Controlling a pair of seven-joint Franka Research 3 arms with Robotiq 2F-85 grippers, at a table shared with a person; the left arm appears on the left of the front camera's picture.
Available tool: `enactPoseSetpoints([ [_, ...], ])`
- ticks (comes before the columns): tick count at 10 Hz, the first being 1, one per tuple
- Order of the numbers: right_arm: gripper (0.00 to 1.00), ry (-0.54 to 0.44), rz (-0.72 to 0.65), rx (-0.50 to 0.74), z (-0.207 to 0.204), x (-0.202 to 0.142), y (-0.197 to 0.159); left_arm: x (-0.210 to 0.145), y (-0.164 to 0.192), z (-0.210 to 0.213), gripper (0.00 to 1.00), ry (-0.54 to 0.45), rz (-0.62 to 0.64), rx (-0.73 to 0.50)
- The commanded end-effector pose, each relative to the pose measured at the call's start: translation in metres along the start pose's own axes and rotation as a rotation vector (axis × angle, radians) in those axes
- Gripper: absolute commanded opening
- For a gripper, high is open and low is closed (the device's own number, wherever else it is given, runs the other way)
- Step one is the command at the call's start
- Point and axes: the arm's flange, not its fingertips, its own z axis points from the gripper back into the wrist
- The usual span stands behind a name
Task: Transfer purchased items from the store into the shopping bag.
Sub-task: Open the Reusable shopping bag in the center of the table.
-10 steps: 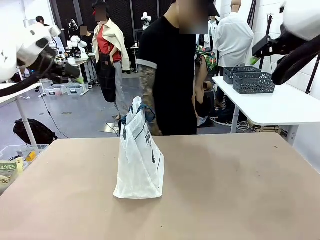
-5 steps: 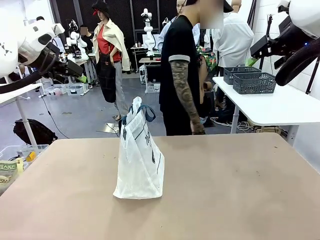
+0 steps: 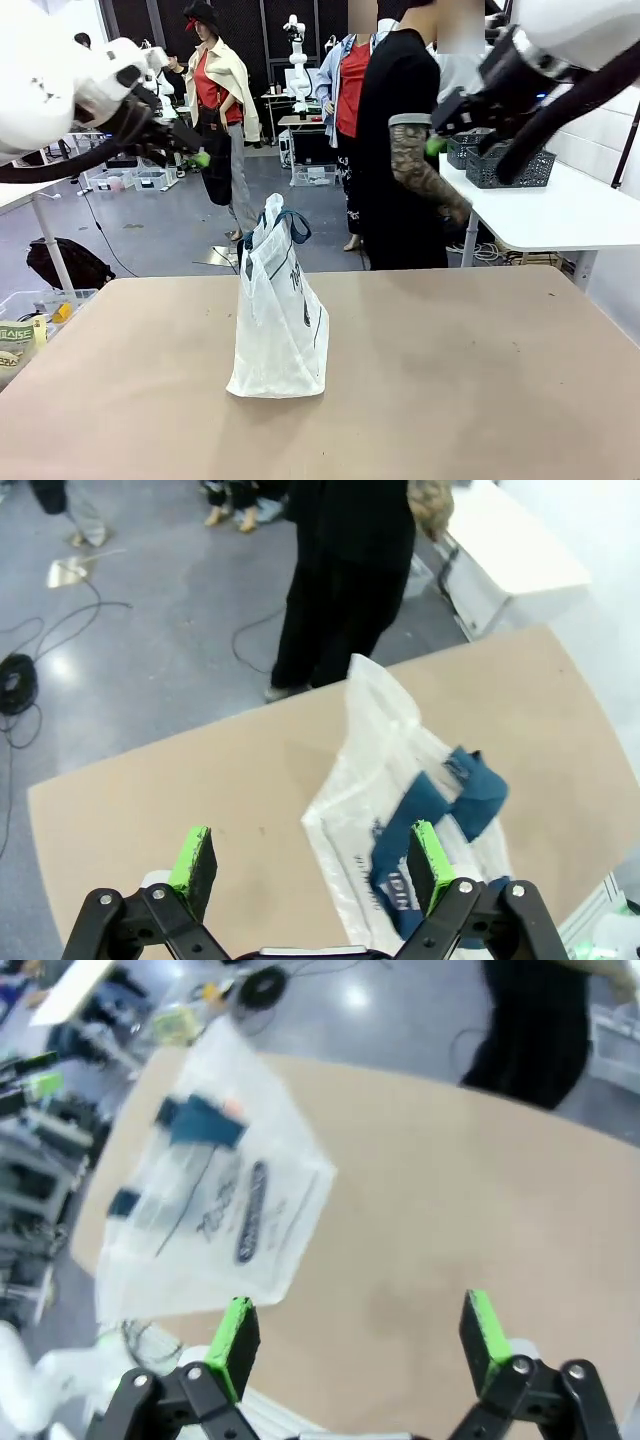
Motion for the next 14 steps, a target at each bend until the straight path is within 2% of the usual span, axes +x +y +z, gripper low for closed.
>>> enactPoseSetpoints([
  [1, 1.00, 0.149, -0.050, 0.086, -0.021, 0.009, 0.030, 0.021, -0.014, -0.015, 1.00, 0.093, 0.004, -0.056],
  [3, 1.00, 0.255, -0.079, 0.113, -0.051, 0.004, 0.076, 0.027, -0.043, -0.037, 1.00, 0.184, 0.010, -0.089],
  [4, 1.00, 0.275, -0.091, 0.123, -0.059, 0.000, 0.090, 0.028, -0.054, -0.049, 1.00, 0.228, 0.034, -0.081],
  [5, 1.00, 0.179, -0.011, 0.017, -0.060, 0.003, 0.075, 0.014, -0.043, -0.035, 1.00, 0.139, -0.013, -0.072],
  [6, 1.00, 0.247, -0.052, 0.105, -0.059, -0.010, 0.087, 0.014, -0.043, -0.035, 1.00, 0.139, -0.013, -0.072],
  [8, 1.00, 0.243, -0.039, 0.085, -0.066, -0.007, 0.088, 0.019, -0.053, -0.045, 1.00, 0.177, 0.000, -0.083],
  [9, 1.00, 0.229, -0.093, 0.113, -0.065, -0.007, 0.087, 0.016, -0.056, -0.053, 1.00, 0.196, 0.006, -0.082],
  [10, 1.00, 0.252, -0.082, 0.103, -0.075, -0.009, 0.104, 0.019, -0.062, -0.063, 1.00, 0.220, 0.014, -0.097],
  [11, 1.00, 0.232, -0.094, 0.073, -0.093, -0.009, 0.129, 0.022, -0.070, -0.068, 1.00, 0.262, 0.031, -0.117],
  [14, 1.00, 0.272, -0.109, 0.015, -0.124, -0.015, 0.166, 0.023, -0.071, -0.076, 1.00, 0.303, 0.065, -0.024],
])
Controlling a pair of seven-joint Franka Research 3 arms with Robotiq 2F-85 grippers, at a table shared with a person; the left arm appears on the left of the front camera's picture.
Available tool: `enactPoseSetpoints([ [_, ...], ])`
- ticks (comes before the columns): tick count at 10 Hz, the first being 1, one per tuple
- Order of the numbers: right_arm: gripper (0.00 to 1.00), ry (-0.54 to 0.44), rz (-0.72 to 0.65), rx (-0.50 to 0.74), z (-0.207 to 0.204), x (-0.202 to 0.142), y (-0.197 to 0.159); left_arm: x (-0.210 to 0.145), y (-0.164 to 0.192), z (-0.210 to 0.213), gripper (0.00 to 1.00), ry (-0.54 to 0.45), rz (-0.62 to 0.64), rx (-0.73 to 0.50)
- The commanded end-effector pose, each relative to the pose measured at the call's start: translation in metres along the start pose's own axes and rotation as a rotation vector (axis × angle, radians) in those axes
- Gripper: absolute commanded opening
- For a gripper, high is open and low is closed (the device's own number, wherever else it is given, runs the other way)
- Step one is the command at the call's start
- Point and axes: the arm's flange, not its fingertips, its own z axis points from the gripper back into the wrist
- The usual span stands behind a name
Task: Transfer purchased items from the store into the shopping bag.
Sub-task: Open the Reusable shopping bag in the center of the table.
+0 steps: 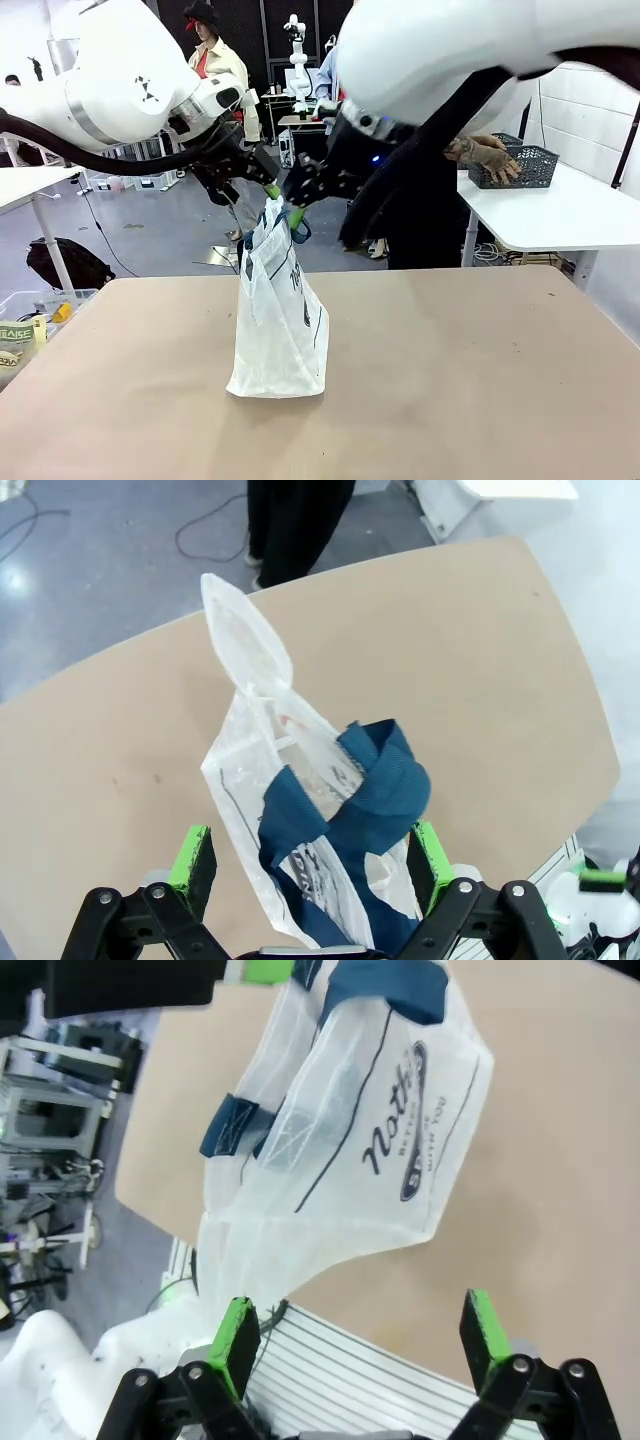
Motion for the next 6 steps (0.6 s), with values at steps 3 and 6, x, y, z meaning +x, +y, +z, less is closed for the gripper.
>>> enactPoseSetpoints([
  [3, 1.00, -0.055, -0.082, -0.086, -0.036, 0.012, 0.029, 0.009, 0.007, 0.001, 1.00, 0.065, 0.056, 0.086],
  [6, 1.00, -0.117, -0.149, -0.080, -0.053, 0.030, 0.038, 0.008, 0.009, -0.012, 1.00, 0.116, 0.071, 0.056],
])
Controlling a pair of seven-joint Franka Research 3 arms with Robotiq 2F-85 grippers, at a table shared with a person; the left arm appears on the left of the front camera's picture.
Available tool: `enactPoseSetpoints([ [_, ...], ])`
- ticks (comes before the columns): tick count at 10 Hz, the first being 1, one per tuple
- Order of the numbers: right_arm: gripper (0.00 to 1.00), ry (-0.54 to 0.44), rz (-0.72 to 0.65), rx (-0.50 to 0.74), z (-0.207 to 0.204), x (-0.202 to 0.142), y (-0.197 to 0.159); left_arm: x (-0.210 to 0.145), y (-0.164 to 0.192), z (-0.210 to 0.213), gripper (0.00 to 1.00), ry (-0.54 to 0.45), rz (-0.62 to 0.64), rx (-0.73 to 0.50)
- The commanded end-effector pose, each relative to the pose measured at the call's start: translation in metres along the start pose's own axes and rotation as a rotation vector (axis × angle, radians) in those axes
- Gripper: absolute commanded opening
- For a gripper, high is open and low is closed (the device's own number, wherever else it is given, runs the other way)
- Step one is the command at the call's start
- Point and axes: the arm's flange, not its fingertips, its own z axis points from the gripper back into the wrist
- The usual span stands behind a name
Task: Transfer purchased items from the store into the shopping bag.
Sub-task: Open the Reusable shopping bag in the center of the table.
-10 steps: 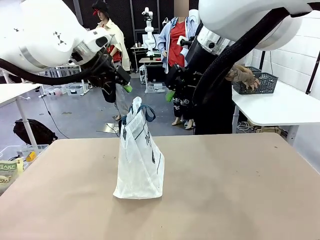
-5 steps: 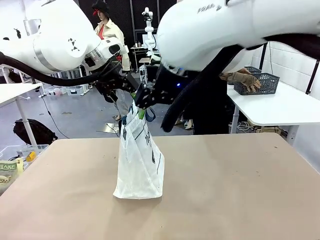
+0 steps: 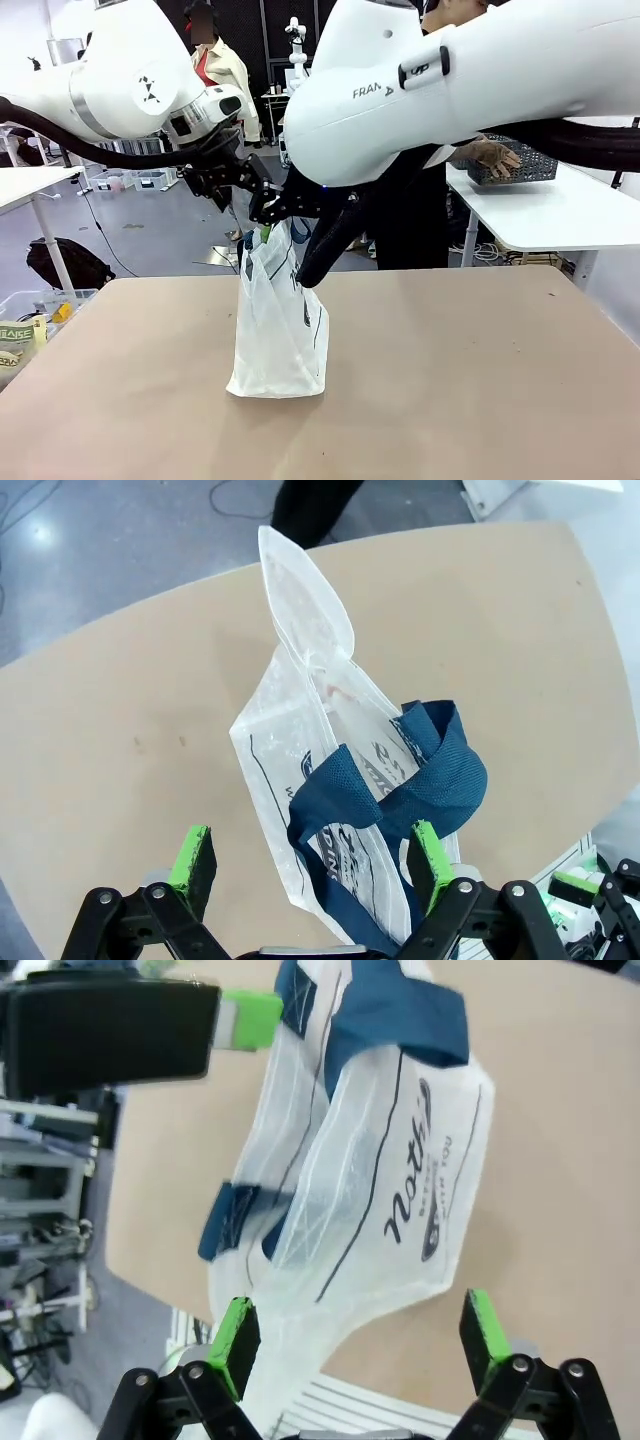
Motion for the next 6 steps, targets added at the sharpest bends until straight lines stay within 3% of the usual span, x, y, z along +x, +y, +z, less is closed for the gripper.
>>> enactPoseSetpoints([
  [1, 1.00, -0.039, -0.059, -0.008, -0.013, 0.015, 0.019, 0.005, -0.001, 0.001, 1.00, 0.028, 0.028, 0.000],
  [6, 1.00, -0.073, -0.090, -0.074, -0.033, 0.034, 0.027, 0.002, 0.000, -0.006, 1.00, 0.063, 0.021, -0.003],
])
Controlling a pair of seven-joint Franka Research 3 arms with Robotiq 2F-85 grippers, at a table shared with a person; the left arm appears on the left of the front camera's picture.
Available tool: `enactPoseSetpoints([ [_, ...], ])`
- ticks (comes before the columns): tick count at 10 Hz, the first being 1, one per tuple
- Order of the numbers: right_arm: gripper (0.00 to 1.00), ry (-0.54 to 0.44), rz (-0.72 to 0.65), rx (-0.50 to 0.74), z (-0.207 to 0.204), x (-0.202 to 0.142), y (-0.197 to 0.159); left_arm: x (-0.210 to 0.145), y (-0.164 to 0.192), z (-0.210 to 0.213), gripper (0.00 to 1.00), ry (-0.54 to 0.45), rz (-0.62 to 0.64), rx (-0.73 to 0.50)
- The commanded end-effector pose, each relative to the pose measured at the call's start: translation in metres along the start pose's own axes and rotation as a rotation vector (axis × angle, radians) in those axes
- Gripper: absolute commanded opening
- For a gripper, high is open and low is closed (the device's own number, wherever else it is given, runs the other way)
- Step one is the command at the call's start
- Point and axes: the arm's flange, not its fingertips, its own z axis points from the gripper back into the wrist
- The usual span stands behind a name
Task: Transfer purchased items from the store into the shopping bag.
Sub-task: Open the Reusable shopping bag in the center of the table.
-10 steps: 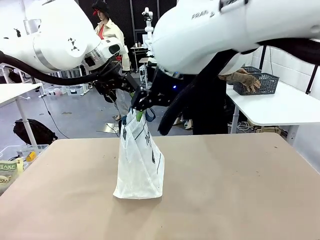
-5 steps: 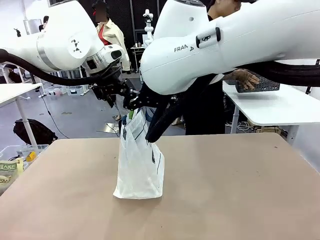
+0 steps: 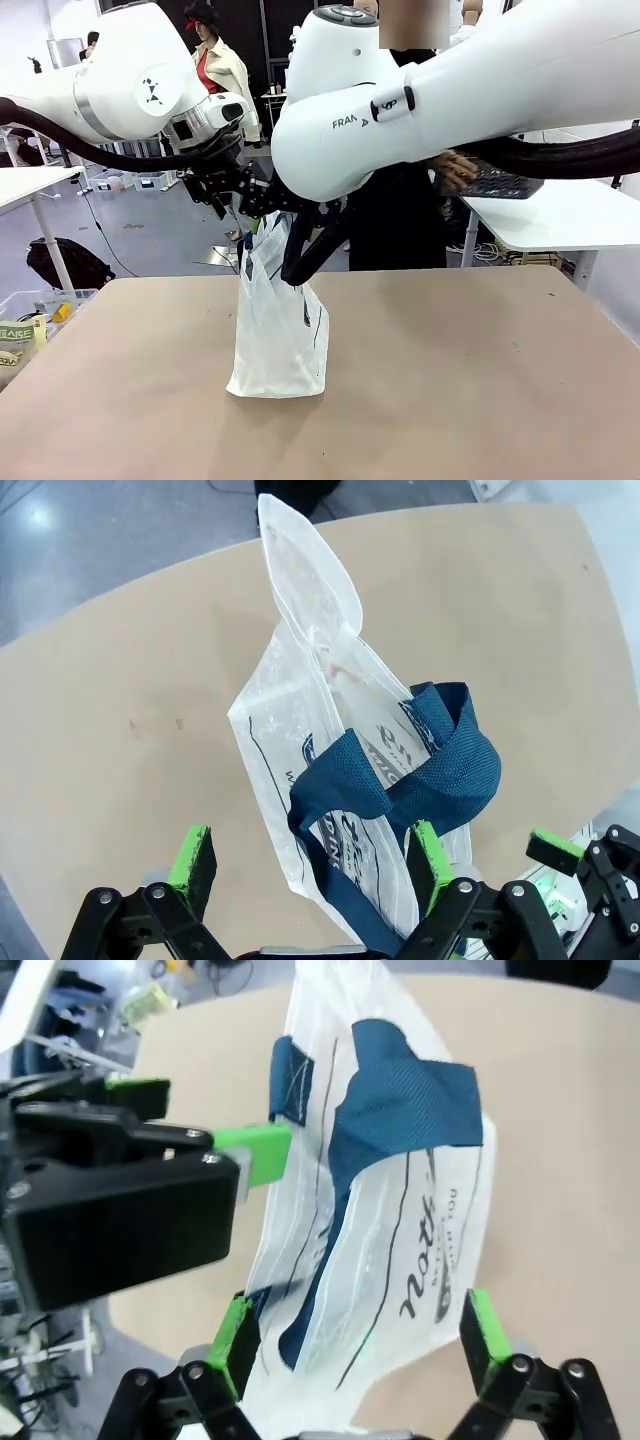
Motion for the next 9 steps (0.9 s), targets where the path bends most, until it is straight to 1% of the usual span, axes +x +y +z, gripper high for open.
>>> enactPoseSetpoints([
  [1, 1.00, -0.018, -0.033, -0.037, -0.009, 0.008, 0.012, 0.004, -0.001, -0.003, 1.00, 0.030, 0.015, -0.004],
  [4, 1.00, -0.006, -0.040, -0.049, -0.012, 0.010, 0.006, 0.001, -0.001, -0.011, 1.00, 0.063, 0.013, -0.019],
  [7, 1.00, 0.030, -0.033, -0.061, -0.029, 0.010, 0.009, 0.000, -0.004, -0.018, 1.00, 0.090, -0.005, 0.003],
  [8, 0.96, 0.017, -0.035, -0.061, -0.029, 0.010, 0.009, -0.002, -0.004, -0.018, 0.81, 0.088, -0.015, 0.013],
  [9, 0.77, 0.013, -0.021, -0.068, -0.029, 0.010, 0.009, -0.002, -0.004, -0.017, 0.62, 0.082, -0.015, 0.006],
])
